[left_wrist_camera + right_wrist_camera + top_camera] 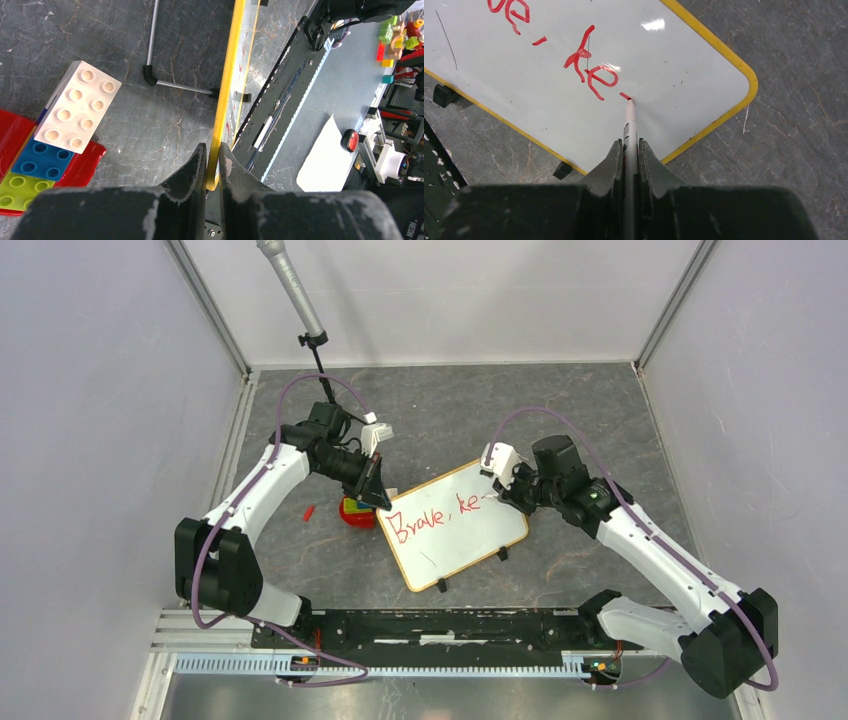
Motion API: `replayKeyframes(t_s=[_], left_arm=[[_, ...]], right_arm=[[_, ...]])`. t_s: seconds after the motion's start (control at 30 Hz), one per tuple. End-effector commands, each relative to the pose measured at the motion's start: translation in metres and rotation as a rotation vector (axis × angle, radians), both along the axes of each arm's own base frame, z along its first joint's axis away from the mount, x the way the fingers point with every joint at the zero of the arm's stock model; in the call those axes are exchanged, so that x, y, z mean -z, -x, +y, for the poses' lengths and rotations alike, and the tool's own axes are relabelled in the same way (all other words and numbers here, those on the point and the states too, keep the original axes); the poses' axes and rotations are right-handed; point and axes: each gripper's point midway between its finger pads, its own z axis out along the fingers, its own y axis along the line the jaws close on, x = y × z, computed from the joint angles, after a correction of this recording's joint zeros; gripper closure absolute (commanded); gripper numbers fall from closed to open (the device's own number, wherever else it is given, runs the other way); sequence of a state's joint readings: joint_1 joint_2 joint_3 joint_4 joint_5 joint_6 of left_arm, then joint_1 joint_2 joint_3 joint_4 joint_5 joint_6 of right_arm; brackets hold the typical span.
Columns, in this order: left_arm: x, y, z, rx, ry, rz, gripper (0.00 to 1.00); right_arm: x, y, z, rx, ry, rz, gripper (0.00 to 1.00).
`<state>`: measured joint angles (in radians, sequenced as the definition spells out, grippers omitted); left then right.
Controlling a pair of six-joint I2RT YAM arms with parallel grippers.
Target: Write a sentence on the whiteboard
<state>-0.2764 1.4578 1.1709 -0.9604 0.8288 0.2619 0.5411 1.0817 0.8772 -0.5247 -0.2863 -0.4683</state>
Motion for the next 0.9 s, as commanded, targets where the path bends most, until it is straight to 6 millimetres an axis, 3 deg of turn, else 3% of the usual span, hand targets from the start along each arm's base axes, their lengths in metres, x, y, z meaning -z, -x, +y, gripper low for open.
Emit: replayKeyframes(t_s=[0.0,0.57,0.87], left_arm=[[-0.001,-0.003,0.002,-0.014,-0.017,-0.017,0.98],[0.0,-0.003,0.002,-0.011,-0.018,-0.013,0.98],[0.001,-0.004,0.002,-0.009,-0.018,-0.014,0.98]], right_arm=[[-0.014,-0.02,-0.013,0.068,0.033,-0.084,1.0],[-0.038,-0.025,0.007,0.025,-0.074,-0.104,1.0],[-0.017,-0.012,0.015,-0.022,-0.081,-0.023,1.0]])
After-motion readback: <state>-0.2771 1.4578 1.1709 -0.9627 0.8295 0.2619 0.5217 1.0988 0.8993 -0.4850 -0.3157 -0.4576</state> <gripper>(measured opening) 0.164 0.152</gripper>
